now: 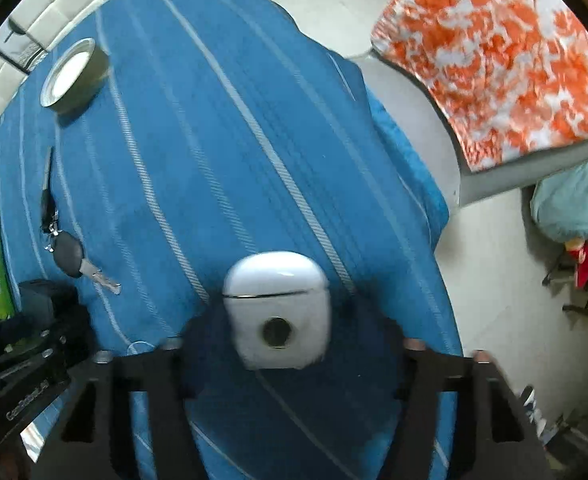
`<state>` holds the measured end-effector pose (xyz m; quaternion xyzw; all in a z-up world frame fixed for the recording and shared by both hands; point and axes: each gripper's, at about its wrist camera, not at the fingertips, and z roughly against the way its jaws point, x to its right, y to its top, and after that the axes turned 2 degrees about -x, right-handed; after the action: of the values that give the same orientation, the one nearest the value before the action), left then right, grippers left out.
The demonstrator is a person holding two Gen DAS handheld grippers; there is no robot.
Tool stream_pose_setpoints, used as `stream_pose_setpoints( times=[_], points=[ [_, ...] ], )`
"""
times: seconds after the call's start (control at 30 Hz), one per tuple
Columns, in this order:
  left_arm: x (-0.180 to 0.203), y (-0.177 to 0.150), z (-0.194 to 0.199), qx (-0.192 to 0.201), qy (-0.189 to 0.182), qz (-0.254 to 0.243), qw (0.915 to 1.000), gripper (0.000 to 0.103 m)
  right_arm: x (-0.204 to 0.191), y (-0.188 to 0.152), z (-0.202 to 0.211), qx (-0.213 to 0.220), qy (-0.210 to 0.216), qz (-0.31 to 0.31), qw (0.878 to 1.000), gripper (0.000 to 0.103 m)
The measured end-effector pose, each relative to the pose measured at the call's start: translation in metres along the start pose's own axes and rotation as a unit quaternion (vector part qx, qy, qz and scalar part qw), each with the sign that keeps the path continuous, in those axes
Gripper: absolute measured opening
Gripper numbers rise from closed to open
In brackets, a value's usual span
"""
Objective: Organize rigid objects
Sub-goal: 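Grasp the grey charger with the left tool while the right tool grasps the white earbud case, then carry the grey charger and white earbud case toward the blue box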
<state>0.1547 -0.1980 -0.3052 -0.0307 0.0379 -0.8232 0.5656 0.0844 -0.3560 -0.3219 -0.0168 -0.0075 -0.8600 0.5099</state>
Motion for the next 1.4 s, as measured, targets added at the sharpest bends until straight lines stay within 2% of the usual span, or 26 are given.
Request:
stream_pose_setpoints(
  times=[0.23,0.47,0.6,0.8,0.93,1.03,1.2,1.4],
  points=[
    [0.002,-0.012,0.004,0.005,-0.006,0.009,0.9999,0.058,-0.002,-0.003,0.007,-0.004,-0.002,0.011,1.000,0.049],
    [0.002,-0.043,0.027,0.024,-0.026,-0.001,0.9994,0.058,-0.009,-0.025,0.048,0.026,0.022,0.026,0.999,0.049],
    [-0.006,-0.056,0.061,0.059,-0.043,-0.006,0.9973,0.058,-0.021,-0.035,0.086,0.051,0.042,0.041,0.997,0.049],
    [-0.029,-0.070,0.124,0.123,-0.071,-0.007,0.9898,0.058,-0.051,-0.052,0.142,0.088,0.072,0.058,0.992,0.049],
    [-0.063,-0.075,0.162,0.161,-0.076,0.008,0.9840,0.058,-0.088,-0.068,0.181,0.117,0.087,0.086,0.986,0.049],
    [-0.091,-0.084,0.180,0.184,-0.061,0.022,0.9808,0.058,-0.126,-0.081,0.209,0.139,0.101,0.117,0.978,0.049],
    [-0.149,-0.107,0.198,0.208,-0.049,0.069,0.9745,0.058,-0.185,-0.100,0.237,0.153,0.123,0.164,0.967,0.049],
    [-0.197,-0.139,0.219,0.234,-0.028,0.112,0.9653,0.058,-0.260,-0.122,0.249,0.151,0.148,0.216,0.953,0.049]
  ],
)
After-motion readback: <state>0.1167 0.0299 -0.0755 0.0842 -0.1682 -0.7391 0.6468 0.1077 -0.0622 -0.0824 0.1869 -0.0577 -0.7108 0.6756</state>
